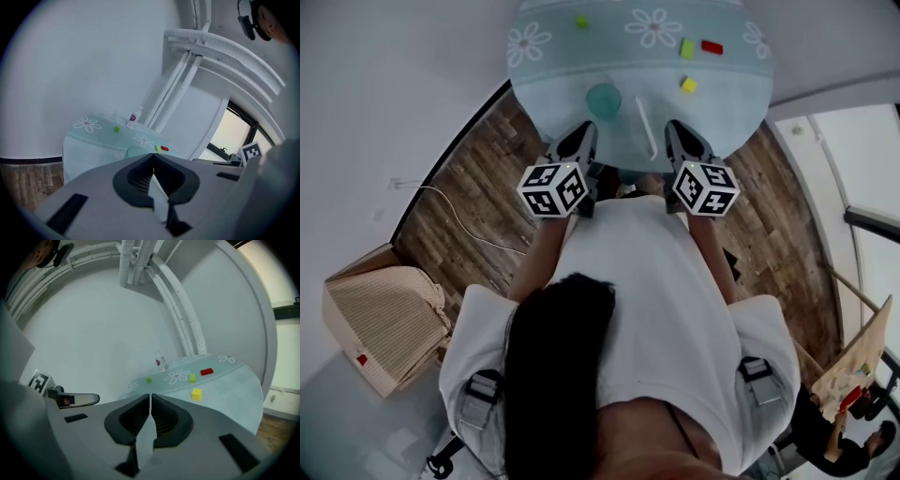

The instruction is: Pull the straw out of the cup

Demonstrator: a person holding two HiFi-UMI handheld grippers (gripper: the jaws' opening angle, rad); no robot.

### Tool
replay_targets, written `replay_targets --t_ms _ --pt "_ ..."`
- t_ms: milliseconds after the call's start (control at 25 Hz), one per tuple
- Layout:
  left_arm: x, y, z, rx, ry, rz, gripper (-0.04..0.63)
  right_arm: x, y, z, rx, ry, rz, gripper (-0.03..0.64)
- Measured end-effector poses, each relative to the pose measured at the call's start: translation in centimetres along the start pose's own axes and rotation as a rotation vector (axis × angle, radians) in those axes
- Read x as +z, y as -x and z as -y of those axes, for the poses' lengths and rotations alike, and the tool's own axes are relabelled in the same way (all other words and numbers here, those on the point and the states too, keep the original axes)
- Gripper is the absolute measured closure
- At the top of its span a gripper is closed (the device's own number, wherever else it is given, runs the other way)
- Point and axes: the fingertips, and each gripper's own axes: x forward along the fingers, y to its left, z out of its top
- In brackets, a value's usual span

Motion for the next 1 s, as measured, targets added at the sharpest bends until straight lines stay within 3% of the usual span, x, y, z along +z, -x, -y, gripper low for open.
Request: replay_targets --t_ms 1000 --pt "-0.57 0.16 0.21 0.018 -0.018 -0.016 0.584 -0.66 0.01 -0.32 -0.01 0.056 -0.002 0.581"
